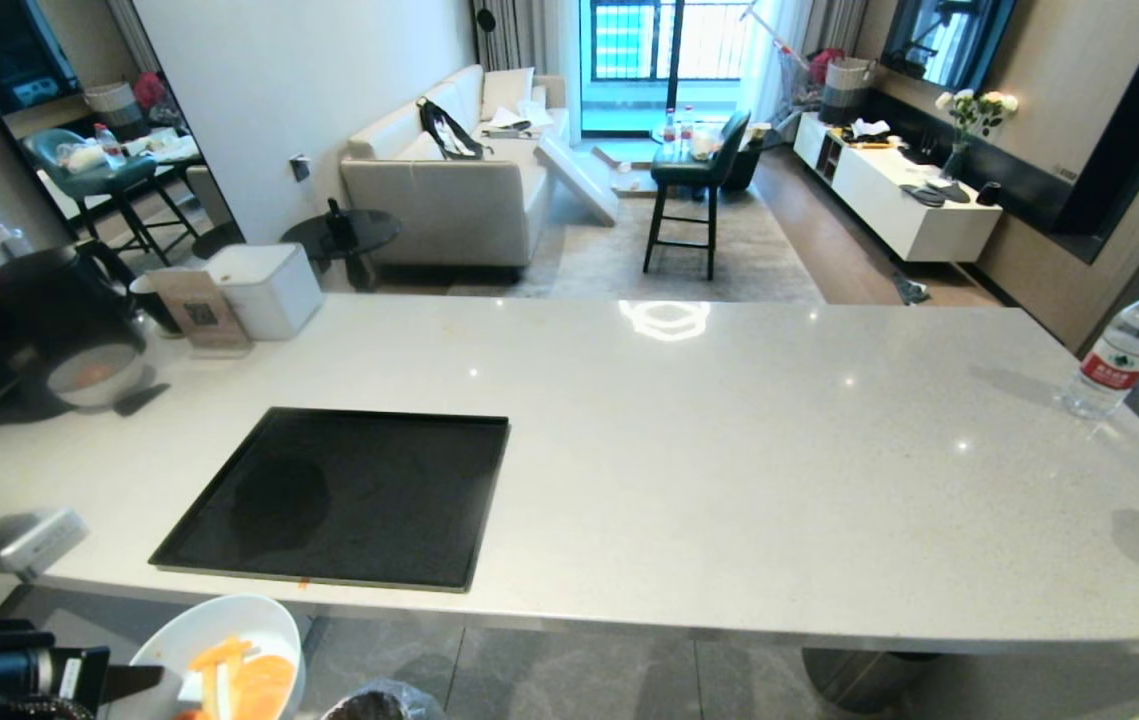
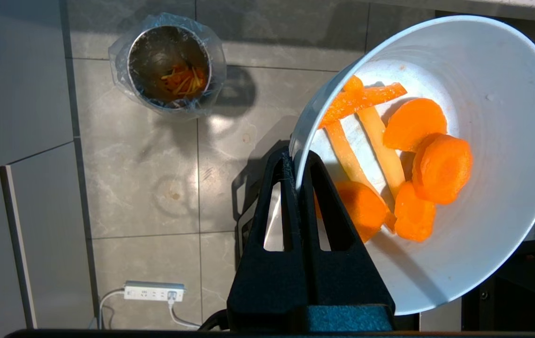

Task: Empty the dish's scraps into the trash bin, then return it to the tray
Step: Move the bowl over the trash can

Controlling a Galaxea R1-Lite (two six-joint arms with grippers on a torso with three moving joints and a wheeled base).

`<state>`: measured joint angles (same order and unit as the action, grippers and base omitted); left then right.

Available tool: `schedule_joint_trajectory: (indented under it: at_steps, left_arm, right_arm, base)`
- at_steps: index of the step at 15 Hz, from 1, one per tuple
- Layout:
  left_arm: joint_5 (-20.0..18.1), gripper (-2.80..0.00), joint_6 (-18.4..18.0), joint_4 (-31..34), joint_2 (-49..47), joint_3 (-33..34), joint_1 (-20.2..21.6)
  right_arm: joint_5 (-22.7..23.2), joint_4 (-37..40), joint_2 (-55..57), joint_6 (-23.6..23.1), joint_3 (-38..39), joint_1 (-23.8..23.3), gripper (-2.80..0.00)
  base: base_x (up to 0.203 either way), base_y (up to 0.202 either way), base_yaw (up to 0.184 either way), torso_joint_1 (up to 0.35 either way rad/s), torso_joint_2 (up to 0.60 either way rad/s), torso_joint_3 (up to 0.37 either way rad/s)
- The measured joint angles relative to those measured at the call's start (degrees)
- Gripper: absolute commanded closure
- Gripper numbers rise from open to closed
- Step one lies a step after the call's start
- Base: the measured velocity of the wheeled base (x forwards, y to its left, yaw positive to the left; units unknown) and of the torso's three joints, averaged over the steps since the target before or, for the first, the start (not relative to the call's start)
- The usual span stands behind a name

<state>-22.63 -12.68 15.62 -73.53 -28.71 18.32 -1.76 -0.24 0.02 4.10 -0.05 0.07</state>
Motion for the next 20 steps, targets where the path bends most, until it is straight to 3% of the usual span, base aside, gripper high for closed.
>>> schedule_joint_trajectory:
  at_steps: [20]
  left_arm:
    - [-0.2,0.0,-0.1,0.1,-1.6,-1.3,0.8]
  right_arm:
    - [0.0,0.0,0.0,0.0,0.0,0.0,0.0]
  base:
    - [0.0,0.0,0.0,0.0,0.0,0.0]
